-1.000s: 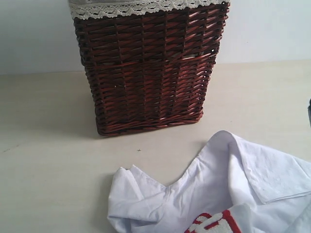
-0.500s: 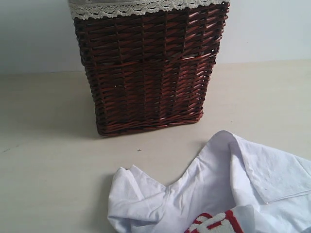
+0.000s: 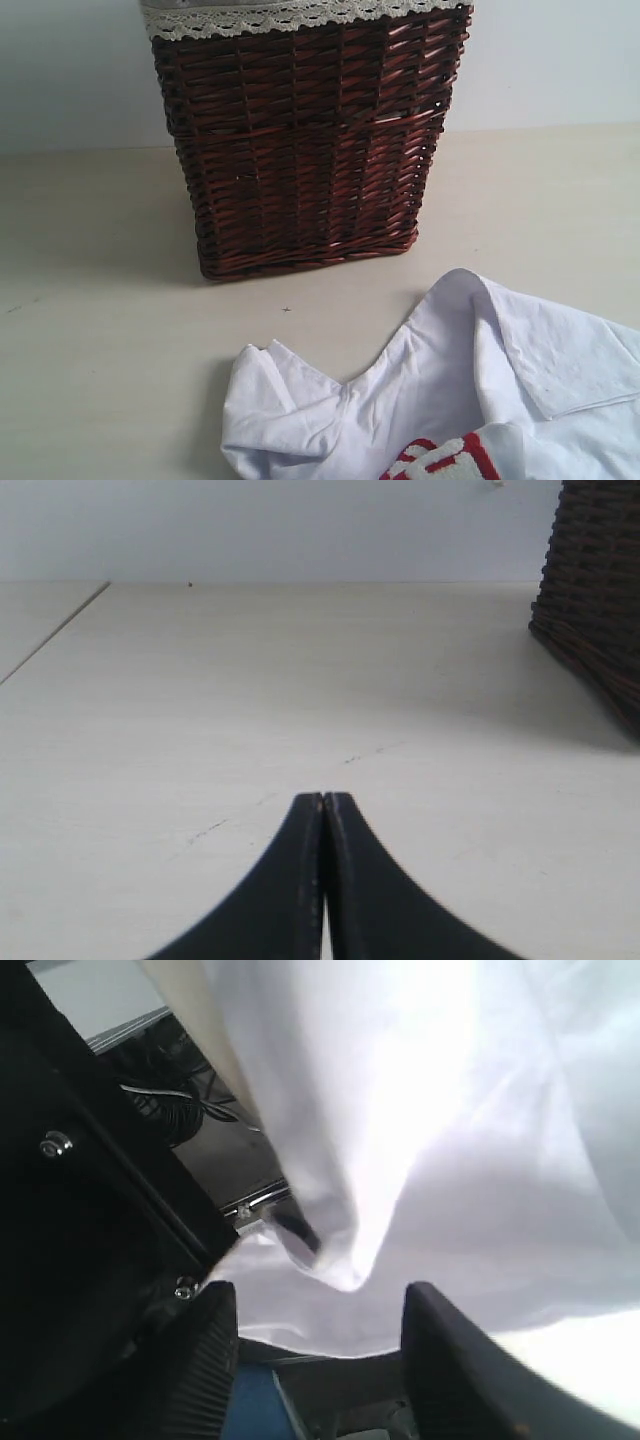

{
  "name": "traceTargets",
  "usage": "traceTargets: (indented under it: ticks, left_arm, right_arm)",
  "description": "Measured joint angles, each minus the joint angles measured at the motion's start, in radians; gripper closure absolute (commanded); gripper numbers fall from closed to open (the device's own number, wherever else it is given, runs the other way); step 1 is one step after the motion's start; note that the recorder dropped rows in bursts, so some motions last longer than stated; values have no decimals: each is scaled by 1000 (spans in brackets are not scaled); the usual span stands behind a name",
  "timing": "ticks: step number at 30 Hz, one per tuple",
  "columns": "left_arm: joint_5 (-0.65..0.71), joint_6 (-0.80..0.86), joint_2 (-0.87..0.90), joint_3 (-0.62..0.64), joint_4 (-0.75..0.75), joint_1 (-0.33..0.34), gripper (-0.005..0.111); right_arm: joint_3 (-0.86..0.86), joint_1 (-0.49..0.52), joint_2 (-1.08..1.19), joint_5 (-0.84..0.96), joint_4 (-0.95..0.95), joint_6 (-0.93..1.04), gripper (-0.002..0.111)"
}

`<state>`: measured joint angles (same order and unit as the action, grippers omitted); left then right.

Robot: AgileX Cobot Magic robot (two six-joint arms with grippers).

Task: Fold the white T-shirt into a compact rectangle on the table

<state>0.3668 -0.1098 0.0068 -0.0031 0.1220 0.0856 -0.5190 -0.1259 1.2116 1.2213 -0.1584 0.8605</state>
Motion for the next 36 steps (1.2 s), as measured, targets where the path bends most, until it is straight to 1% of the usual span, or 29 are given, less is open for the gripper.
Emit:
traceTargets:
  ticks: [3, 5, 6, 8, 9, 10, 11, 12, 13, 16, 19, 23, 25, 28, 31, 36]
  left_arm:
    - [0, 0, 0, 0, 0, 0, 107]
    - [0, 0, 0, 0, 0, 0, 107]
    - [0, 0, 0, 0, 0, 0, 107]
    - [0, 0, 0, 0, 0, 0, 107]
    - [0, 0, 0, 0, 0, 0, 107]
    - [0, 0, 0, 0, 0, 0, 107]
    - [0, 0, 0, 0, 0, 0, 107]
    - [0, 0, 0, 0, 0, 0, 107]
    - [0, 0, 0, 0, 0, 0, 107]
    - [0, 0, 0, 0, 0, 0, 107]
    - [0, 0, 0, 0, 0, 0, 107]
    - [0, 0, 0, 0, 0, 0, 107]
    - [0, 0, 0, 0, 0, 0, 107]
    - [0, 0, 0, 0, 0, 0, 107]
    - [0, 0, 0, 0, 0, 0, 107]
    - [0, 0, 0, 0, 0, 0, 107]
  right_arm:
    - [2, 0, -24, 0, -39, -81, 58]
    - [-34, 0, -124, 1, -137, -165, 58]
    - [-46, 0, -148, 1, -156, -163, 58]
    - [-93, 1, -220, -22, -174, -96, 58]
    - [-111, 1, -245, -125, -111, -39, 58]
    - [-113, 2, -247, -180, -63, -13, 58]
    - [-115, 2, -222, -316, 116, 97, 58]
    - [-115, 2, -199, -355, 228, 160, 58]
    - [-115, 2, -112, -402, 425, 344, 58]
    - [-115, 2, 59, -417, 554, 569, 58]
    - [-115, 2, 215, -486, 555, 643, 58]
    - [-115, 2, 348, -550, 517, 666, 59]
    - [-115, 2, 376, -559, 507, 671, 62]
    - [-115, 2, 384, -589, 503, 673, 74]
    - [-115, 2, 388, -631, 503, 673, 84]
    - [-115, 2, 418, -671, 503, 673, 85]
